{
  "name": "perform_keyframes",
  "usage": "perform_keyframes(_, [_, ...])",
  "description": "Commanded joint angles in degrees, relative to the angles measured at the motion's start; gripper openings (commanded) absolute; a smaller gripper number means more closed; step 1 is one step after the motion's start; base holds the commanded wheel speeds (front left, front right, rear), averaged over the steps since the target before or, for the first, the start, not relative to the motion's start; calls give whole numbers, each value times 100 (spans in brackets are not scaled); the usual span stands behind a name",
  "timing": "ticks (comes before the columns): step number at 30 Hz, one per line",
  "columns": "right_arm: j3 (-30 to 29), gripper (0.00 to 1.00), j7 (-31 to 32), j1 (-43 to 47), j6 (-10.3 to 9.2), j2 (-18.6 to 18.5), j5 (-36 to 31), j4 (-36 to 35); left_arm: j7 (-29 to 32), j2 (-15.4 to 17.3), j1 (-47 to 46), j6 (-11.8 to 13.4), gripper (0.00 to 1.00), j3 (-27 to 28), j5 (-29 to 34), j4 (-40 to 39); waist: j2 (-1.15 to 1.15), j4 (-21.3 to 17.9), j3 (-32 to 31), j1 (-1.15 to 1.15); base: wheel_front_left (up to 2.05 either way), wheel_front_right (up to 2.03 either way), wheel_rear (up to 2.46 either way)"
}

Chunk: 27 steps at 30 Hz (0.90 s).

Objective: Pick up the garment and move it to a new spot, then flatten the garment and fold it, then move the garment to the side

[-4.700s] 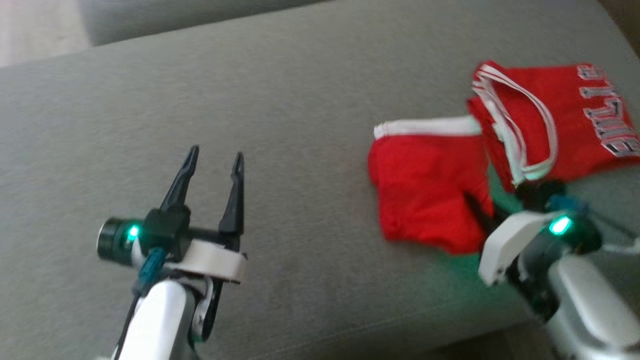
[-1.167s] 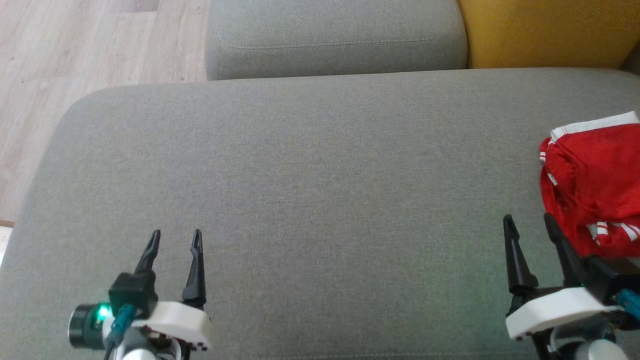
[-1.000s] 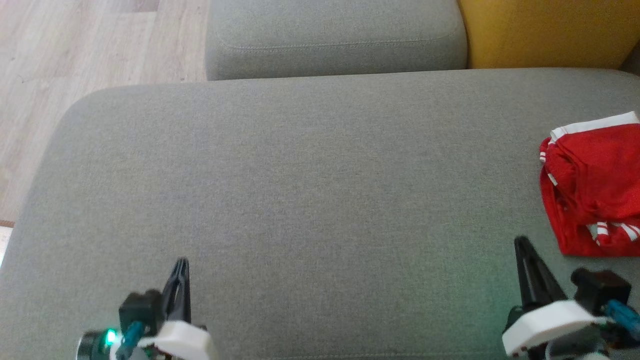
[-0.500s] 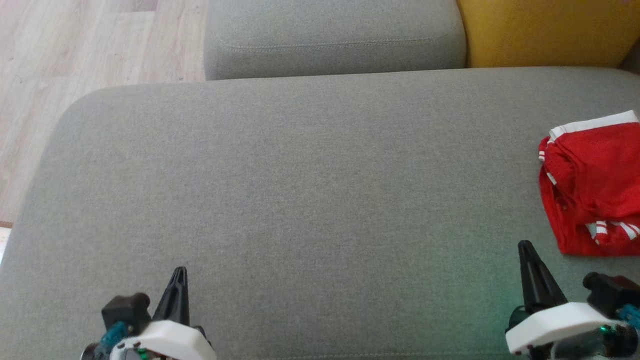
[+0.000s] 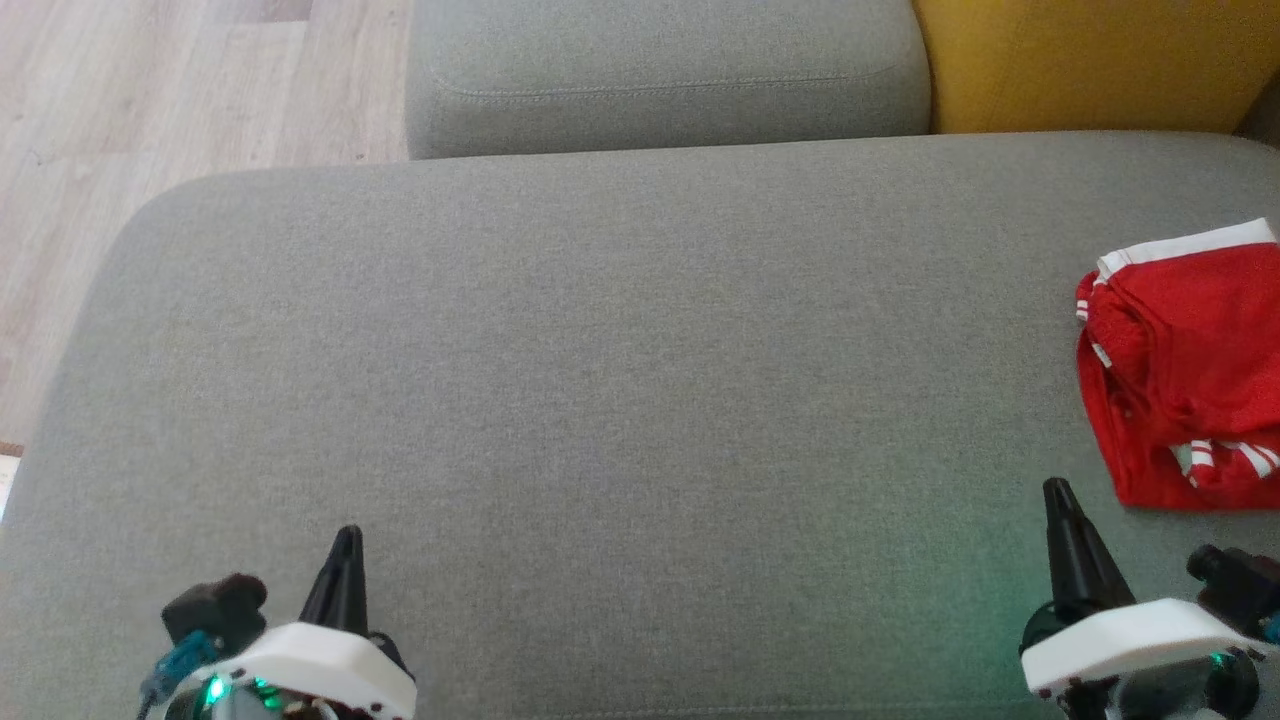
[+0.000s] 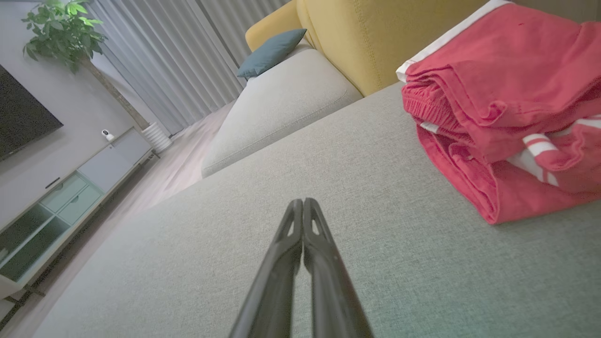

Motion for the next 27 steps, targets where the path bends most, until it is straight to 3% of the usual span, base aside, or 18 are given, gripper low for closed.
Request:
perform_keyframes(1, [8,0,7,-346,6,-90,205,-150,16,33,-327,-53,0,187,-184,-145,0,-2,1,0,0,0,0])
perform_keyframes(27, [-44,0,94,-614,10,-130,1974,97,372,-87,-513,-440,0,624,-1890,-98,0,-28,26,0,0,0,0])
